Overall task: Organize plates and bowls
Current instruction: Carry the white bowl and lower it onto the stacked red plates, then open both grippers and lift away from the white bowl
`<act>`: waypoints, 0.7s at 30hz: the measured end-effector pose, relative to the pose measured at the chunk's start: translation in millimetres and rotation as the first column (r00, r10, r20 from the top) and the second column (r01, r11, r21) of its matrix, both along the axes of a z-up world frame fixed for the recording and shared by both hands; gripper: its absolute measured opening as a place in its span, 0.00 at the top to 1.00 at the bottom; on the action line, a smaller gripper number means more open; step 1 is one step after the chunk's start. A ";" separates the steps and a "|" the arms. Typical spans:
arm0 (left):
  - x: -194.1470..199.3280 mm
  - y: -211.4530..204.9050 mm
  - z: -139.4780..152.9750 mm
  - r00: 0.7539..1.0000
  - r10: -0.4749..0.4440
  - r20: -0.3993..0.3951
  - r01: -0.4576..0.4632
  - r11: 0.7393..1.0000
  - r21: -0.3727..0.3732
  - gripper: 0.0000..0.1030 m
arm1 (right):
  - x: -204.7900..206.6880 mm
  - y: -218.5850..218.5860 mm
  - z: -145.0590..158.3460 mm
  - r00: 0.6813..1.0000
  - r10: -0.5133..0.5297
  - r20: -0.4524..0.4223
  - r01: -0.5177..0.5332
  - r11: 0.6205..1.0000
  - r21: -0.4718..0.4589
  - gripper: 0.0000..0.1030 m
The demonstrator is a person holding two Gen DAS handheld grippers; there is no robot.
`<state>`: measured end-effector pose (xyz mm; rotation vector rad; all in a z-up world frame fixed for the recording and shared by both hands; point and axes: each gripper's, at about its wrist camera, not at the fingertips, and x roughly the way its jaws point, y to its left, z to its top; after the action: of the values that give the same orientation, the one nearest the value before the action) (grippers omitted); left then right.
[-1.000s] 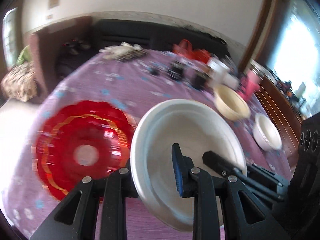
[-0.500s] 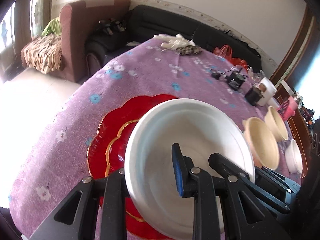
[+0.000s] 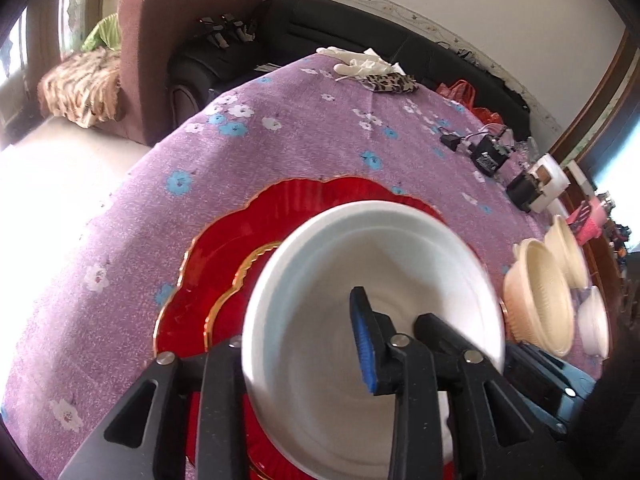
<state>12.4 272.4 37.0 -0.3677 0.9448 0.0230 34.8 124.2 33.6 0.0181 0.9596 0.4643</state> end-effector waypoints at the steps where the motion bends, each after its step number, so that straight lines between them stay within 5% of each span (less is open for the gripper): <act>1: -0.3 0.4 0.6 1.000 -0.005 0.001 0.005 1.000 -0.011 0.64 | 0.6 0.9 -0.3 1.000 0.004 0.005 -0.004 1.000 -0.006 0.85; 4: -0.9 -1.3 5.3 1.000 -0.015 0.010 0.015 1.000 -0.009 0.55 | 0.4 2.3 -0.8 1.000 0.001 0.018 -0.001 1.000 -0.021 0.85; 6: -3.4 -1.6 10.3 1.000 0.003 0.028 -0.004 1.000 0.023 0.24 | -0.9 3.8 -0.6 1.000 0.001 0.025 0.000 1.000 -0.027 0.84; 7: -5.8 0.3 13.2 0.999 0.018 0.048 -0.020 0.999 0.033 0.20 | -1.1 4.4 -0.9 1.000 0.000 0.029 0.001 0.999 -0.033 0.83; 21: -37.9 22.0 47.9 0.983 0.104 0.152 -0.105 0.994 0.002 0.19 | -9.3 1.8 9.6 0.997 0.001 0.075 0.001 1.000 -0.019 0.77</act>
<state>-25.5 294.4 84.9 -0.4037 0.7742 0.0946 25.6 126.0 43.2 -0.0160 0.8904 0.4532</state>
